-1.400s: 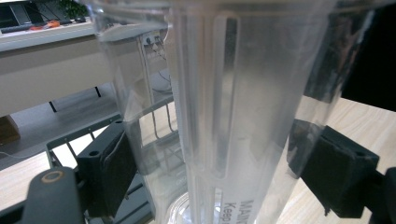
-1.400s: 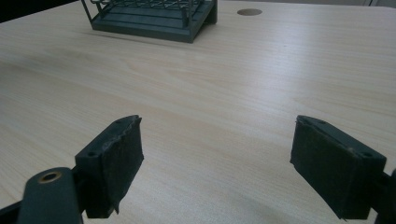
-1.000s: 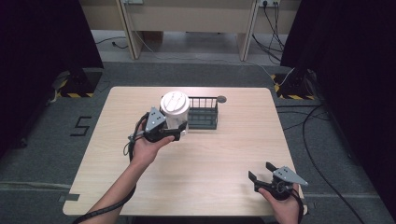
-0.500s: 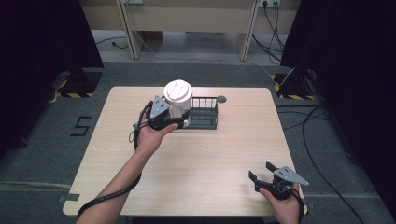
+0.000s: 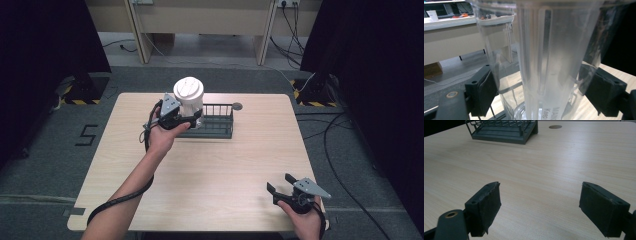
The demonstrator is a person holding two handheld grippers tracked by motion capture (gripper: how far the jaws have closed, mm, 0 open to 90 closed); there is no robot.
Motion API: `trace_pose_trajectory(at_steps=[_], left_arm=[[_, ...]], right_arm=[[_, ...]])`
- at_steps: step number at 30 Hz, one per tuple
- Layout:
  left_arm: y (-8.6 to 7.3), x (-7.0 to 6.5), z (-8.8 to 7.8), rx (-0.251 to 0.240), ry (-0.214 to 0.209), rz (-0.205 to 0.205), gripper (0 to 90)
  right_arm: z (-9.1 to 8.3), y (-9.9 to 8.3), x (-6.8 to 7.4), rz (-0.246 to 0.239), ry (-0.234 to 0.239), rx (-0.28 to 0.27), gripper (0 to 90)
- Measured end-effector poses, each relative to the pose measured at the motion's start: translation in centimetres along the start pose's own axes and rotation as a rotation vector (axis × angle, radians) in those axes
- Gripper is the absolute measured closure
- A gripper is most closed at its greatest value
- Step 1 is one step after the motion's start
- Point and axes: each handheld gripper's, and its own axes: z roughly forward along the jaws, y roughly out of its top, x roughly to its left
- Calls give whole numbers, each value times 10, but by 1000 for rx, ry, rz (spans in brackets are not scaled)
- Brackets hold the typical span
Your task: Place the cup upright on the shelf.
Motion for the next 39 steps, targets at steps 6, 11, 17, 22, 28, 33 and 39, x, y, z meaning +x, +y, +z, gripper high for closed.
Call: trace_pose_trajectory(at_steps=[6, 11, 17, 22, 28, 33, 39], left_arm=[[4, 5, 9, 4, 12, 14, 176], [9, 8, 15, 6, 24, 13, 176], [17, 7, 22, 4, 27, 34, 176], [17, 6, 28, 12, 29, 34, 176], [13, 8, 39, 27, 32, 22, 176], [11, 9, 46, 39, 38, 19, 176], [14, 12, 54, 51, 42, 18, 176]], right_arm=[[-1, 0, -2, 22, -4, -12, 179], [-1, 0, -2, 18, -4, -10, 179], [-1, 0, -2, 22, -4, -11, 179], [-1, 0, -2, 17, -3, -10, 179], [-1, 0, -2, 11, -6, -15, 179], [-2, -1, -2, 11, -9, -20, 178], [-2, -1, -1, 11, -4, -19, 179]])
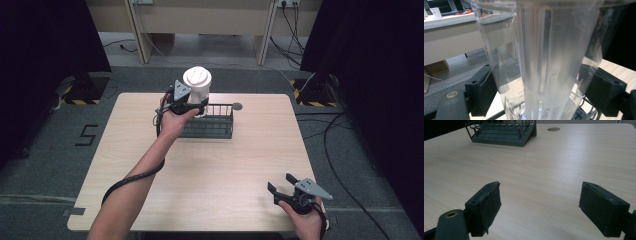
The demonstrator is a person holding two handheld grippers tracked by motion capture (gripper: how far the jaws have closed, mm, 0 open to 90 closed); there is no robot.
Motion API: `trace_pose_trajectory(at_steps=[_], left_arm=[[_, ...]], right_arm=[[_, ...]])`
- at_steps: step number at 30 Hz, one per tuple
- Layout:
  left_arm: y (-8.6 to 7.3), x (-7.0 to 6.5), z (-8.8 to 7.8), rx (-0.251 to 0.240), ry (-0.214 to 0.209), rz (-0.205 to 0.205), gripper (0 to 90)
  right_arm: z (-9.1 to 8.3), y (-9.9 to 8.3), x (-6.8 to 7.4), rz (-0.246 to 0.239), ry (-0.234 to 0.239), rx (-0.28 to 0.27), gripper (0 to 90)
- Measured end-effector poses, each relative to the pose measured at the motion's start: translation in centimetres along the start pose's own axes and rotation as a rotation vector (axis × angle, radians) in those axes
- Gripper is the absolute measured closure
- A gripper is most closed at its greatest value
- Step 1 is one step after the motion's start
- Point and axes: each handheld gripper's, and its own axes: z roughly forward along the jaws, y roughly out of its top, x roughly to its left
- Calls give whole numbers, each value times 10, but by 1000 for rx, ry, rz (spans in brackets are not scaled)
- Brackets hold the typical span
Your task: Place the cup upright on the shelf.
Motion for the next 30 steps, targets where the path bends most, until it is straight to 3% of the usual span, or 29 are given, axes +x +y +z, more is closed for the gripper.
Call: trace_pose_trajectory(at_steps=[11, 30], left_arm=[[1, -3, 16, 14, 3, -7, 176], [-18, -15, 34, 63, -5, -21, 176]], right_arm=[[0, 0, -1, 9, 2, 3, 179], [0, 0, -2, 17, 9, -1, 180]])
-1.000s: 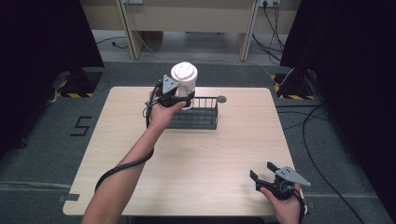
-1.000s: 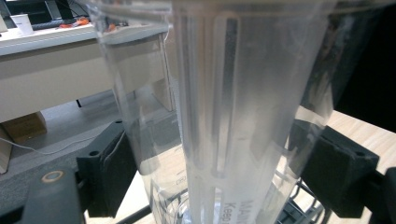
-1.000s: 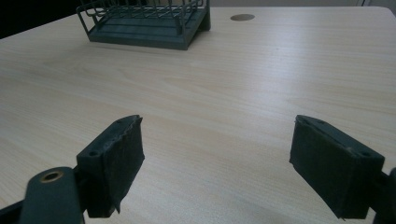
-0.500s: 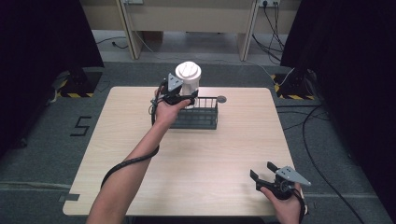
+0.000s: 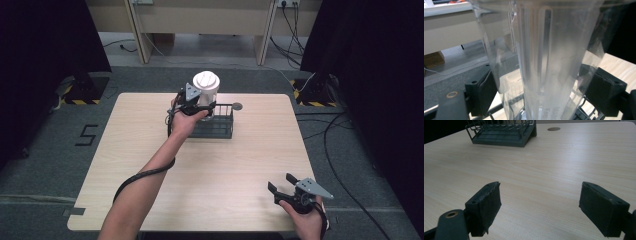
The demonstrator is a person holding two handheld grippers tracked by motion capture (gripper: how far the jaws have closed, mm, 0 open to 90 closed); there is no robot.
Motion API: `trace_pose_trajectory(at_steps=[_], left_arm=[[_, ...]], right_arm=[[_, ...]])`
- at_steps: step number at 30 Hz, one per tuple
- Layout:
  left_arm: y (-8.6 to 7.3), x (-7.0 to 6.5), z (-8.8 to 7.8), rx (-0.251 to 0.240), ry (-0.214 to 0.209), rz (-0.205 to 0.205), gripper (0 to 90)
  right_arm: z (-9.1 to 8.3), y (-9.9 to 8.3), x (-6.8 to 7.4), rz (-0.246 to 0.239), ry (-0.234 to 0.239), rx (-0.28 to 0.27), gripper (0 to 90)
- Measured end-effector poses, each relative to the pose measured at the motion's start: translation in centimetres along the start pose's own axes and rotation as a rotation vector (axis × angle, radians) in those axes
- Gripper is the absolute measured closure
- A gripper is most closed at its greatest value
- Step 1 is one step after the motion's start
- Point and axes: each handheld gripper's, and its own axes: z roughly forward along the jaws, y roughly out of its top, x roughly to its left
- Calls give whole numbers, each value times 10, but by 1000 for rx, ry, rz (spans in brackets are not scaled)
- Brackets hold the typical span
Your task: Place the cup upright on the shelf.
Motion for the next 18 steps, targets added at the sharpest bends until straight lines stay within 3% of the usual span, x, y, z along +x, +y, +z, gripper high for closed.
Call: trace_pose_trajectory(at_steps=[18], left_arm=[[-12, -1, 11, 30, 11, -21, 176]], right_arm=[[0, 0, 0, -2, 2, 0, 180]])
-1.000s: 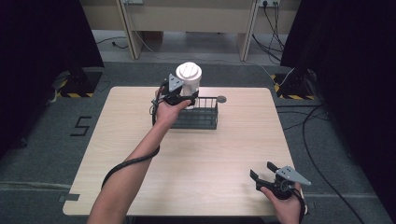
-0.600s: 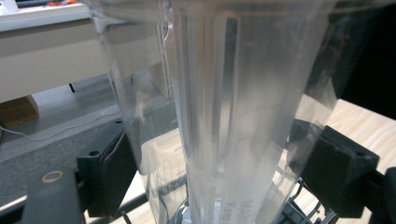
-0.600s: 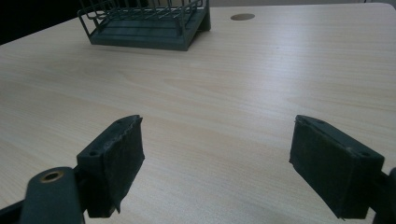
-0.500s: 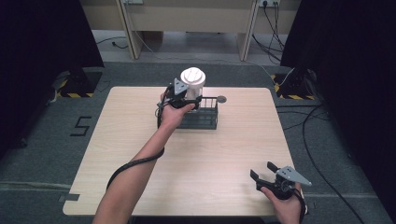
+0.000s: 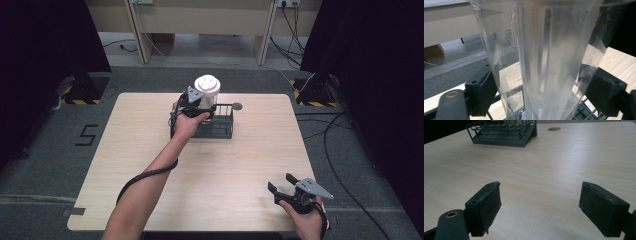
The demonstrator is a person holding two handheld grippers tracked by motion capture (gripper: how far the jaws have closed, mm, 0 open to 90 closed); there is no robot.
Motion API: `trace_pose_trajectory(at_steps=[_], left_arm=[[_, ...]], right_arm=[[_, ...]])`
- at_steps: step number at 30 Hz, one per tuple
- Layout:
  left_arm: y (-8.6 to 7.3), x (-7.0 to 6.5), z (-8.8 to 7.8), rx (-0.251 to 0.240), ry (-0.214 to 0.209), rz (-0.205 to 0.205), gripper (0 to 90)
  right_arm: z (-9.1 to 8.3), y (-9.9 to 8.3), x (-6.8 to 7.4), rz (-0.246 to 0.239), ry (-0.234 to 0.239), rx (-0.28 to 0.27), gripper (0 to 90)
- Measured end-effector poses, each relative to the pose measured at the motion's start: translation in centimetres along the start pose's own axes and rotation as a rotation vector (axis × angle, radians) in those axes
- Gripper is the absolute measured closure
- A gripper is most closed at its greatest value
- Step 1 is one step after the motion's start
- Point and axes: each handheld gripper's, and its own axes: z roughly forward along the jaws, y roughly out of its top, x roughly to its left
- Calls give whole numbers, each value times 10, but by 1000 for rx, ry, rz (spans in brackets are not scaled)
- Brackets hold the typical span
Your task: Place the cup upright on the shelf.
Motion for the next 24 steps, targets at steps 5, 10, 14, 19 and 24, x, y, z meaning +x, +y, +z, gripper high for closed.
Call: trace_pose_trajectory(at_steps=[5, 10, 14, 19, 24], left_arm=[[-3, -1, 3, 6, 2, -6, 175], [-5, -2, 4, 12, 5, -10, 175], [-7, -2, 5, 16, 7, -15, 175], [-11, -1, 8, 25, 11, -33, 174], [-14, 0, 9, 28, 11, -41, 173]], right_arm=[[0, 0, 1, 9, 3, 2, 180], [0, 0, 0, 4, 4, 1, 180], [0, 0, 0, -1, 2, 0, 180], [0, 0, 0, 2, 2, 2, 180], [0, 0, 0, 3, 3, 2, 179]])
